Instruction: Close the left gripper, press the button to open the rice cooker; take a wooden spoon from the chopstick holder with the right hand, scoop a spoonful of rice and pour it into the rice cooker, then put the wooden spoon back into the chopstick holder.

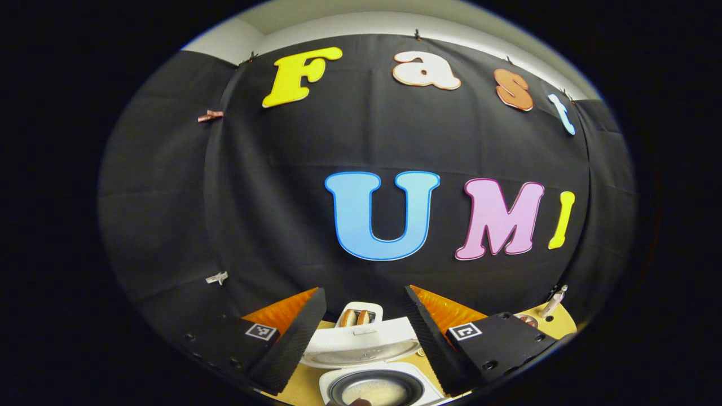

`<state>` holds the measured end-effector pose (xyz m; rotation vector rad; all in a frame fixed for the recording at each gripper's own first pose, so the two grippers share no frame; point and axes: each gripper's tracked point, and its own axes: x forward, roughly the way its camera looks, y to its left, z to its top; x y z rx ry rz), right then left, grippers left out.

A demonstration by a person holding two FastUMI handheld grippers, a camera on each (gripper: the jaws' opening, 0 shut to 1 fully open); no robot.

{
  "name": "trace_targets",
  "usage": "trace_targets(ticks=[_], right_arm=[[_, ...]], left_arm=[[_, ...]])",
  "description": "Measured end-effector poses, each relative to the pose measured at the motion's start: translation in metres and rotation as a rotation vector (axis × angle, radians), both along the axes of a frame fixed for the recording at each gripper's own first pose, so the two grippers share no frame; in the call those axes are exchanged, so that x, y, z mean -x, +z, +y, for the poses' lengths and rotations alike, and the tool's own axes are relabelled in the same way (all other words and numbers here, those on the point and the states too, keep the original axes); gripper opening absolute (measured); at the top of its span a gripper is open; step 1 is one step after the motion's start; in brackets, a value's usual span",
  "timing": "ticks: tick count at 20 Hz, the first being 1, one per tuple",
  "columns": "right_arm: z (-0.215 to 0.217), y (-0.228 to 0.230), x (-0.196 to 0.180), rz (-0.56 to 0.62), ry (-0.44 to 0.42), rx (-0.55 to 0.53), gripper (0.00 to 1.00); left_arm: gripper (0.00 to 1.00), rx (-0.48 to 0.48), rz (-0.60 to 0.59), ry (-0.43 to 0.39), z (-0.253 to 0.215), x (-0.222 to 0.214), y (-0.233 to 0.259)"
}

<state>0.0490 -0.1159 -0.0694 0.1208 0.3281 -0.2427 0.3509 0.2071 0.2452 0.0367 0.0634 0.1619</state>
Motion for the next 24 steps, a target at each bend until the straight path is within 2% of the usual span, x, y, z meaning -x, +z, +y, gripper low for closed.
trace_targets(ticks=[5,9,11,12,13,20,24], right_arm=[[0.015,0.017,0.01,-0.023,0.014,0.045,0.99],[0.027,0.013,0.016,-0.016,0.032,0.025,0.99],[0.032,0.012,0.015,-0.021,0.042,0.008,0.99],[0.033,0.009,0.014,-0.023,0.05,0.004,0.99],[0.037,0.008,0.013,-0.028,0.062,-0.005,0.99],[0.065,-0.015,0.01,0.001,0.198,-0.058,0.99],[0.072,-0.023,0.003,0.016,0.246,-0.095,0.99]], left_arm=[[0.94,0.036,0.101,-0.006,0.011,-0.05,-0.04],[0.95,0.083,0.18,0.021,0.015,-0.061,-0.067],[0.95,0.099,0.242,0.036,0.013,-0.053,-0.083],[0.95,0.104,0.243,0.041,0.011,-0.049,-0.084],[0.99,0.108,0.25,0.043,0.008,-0.043,-0.088],[0.99,0.126,0.3,0.064,-0.015,0.013,-0.111],[0.99,0.128,0.299,0.097,-0.025,0.041,-0.133]])
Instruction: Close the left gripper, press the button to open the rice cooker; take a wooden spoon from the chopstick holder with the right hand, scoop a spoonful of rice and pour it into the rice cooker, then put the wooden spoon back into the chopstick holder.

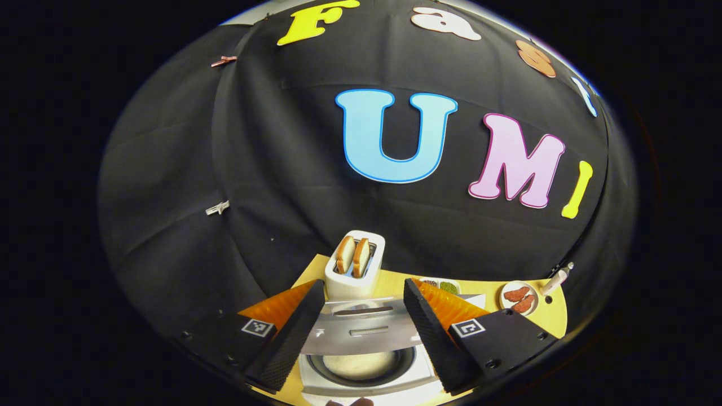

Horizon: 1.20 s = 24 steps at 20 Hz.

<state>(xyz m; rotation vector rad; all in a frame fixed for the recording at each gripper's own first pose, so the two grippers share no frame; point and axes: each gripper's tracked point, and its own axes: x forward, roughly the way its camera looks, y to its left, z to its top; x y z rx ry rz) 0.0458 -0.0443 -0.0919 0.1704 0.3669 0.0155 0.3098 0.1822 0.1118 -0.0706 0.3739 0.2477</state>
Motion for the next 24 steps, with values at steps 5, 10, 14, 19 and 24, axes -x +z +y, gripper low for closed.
trace_targets(ticks=[5,10,14,19,24], right_arm=[[0.0,-0.005,-0.006,0.017,0.039,-0.01,0.99],[0.003,-0.013,-0.007,0.041,0.074,0.006,0.99],[0.006,-0.017,-0.007,0.053,0.094,0.022,0.99],[0.007,-0.023,-0.005,0.072,0.111,0.033,0.99],[0.006,-0.026,-0.005,0.076,0.116,0.056,0.99]], left_arm=[[0.99,-0.027,-0.006,0.022,-0.014,0.03,-0.036],[0.99,-0.008,0.074,0.021,-0.027,0.056,-0.095],[0.99,-0.007,0.097,0.027,-0.033,0.068,-0.13],[1.0,-0.011,0.147,0.034,-0.039,0.075,-0.175],[1.0,-0.058,0.058,0.05,-0.038,0.075,-0.183]])
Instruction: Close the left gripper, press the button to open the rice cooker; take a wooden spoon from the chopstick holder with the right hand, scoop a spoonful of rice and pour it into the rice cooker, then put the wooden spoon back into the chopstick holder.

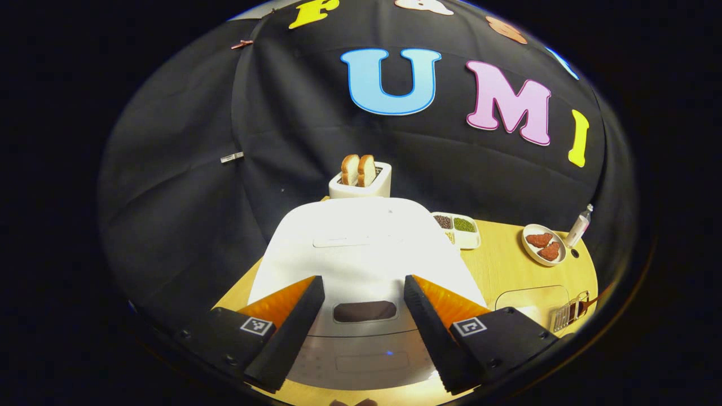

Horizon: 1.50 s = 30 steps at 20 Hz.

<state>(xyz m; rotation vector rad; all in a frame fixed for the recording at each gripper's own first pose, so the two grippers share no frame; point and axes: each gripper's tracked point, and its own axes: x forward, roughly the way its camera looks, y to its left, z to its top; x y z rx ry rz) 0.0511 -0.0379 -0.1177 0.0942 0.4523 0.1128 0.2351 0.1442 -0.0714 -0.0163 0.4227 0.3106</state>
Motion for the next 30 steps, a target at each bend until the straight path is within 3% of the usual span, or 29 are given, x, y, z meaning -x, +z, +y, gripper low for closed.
trace_targets(ticks=[6,12,18,25,30], right_arm=[[0.007,0.012,-0.014,-0.045,0.009,0.015,0.99],[0.034,0.061,-0.046,-0.154,0.047,0.001,0.99],[0.049,0.135,-0.063,-0.315,0.036,0.004,0.99],[0.057,0.143,-0.011,-0.297,-0.03,0.038,0.98],[0.08,0.145,-0.014,-0.285,-0.068,0.035,0.98]], left_arm=[[0.99,-0.029,-0.046,-0.029,-0.01,0.011,0.009],[0.96,-0.129,-0.263,-0.181,-0.071,0.064,0.101],[0.96,-0.094,-0.413,-0.27,-0.129,0.128,0.161],[0.97,-0.008,-0.383,-0.391,-0.159,0.167,0.142],[0.97,0.026,-0.339,-0.414,-0.139,0.176,0.115]])
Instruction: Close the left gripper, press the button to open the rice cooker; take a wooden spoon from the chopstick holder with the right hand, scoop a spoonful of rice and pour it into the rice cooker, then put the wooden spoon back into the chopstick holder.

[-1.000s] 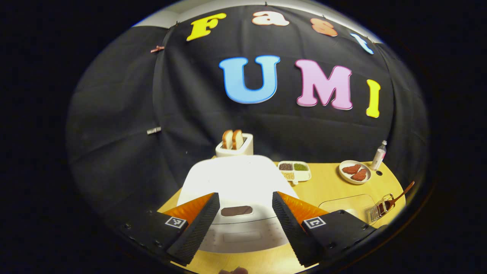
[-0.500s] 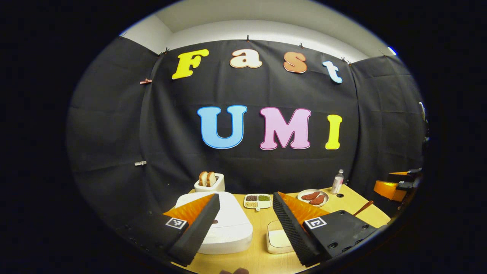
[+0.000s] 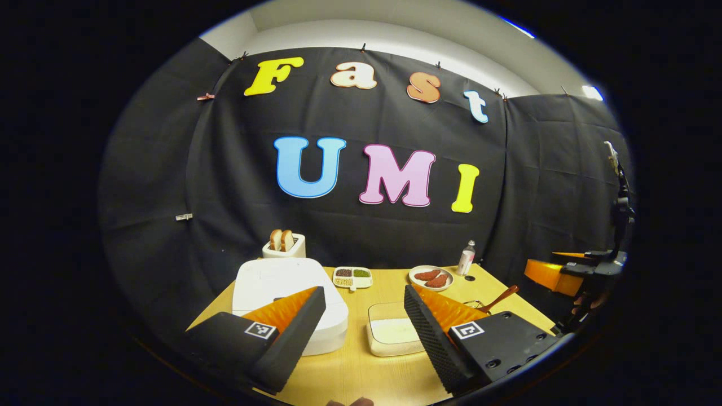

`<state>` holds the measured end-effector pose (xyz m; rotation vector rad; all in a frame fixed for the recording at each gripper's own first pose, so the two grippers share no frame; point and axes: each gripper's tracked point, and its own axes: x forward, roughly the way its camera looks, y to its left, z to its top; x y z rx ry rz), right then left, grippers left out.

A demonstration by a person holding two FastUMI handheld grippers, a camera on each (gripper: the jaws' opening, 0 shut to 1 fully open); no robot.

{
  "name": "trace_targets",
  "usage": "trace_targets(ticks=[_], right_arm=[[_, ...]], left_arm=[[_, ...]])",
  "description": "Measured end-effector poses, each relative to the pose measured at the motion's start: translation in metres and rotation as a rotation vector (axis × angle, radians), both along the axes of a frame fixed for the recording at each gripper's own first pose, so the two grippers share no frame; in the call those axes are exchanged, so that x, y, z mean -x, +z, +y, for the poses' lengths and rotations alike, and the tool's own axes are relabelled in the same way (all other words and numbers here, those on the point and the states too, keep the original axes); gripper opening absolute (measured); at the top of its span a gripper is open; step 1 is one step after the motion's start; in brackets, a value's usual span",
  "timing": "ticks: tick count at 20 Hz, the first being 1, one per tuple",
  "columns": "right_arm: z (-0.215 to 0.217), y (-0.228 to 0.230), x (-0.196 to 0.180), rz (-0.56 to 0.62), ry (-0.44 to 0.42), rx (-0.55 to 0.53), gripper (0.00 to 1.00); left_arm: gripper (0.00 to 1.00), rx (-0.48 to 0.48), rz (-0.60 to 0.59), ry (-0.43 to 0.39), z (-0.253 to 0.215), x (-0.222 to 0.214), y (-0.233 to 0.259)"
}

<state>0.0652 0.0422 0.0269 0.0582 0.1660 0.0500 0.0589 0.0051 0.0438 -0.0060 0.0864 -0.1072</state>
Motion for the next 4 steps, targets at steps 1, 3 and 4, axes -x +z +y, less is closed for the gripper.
trace_targets(ticks=[1,3,4], right_arm=[[0.007,0.002,-0.002,-0.002,0.003,-0.008,0.98],[0.016,0.003,-0.004,-0.007,0.011,-0.007,0.98],[0.02,0.003,-0.005,-0.007,0.016,-0.002,0.98]], left_arm=[[0.97,-0.003,0.007,0.003,0.006,0.001,-0.004],[0.96,-0.014,0.028,0.026,0.023,0.0,-0.013],[0.96,-0.016,0.037,0.039,0.03,0.0,-0.017]])
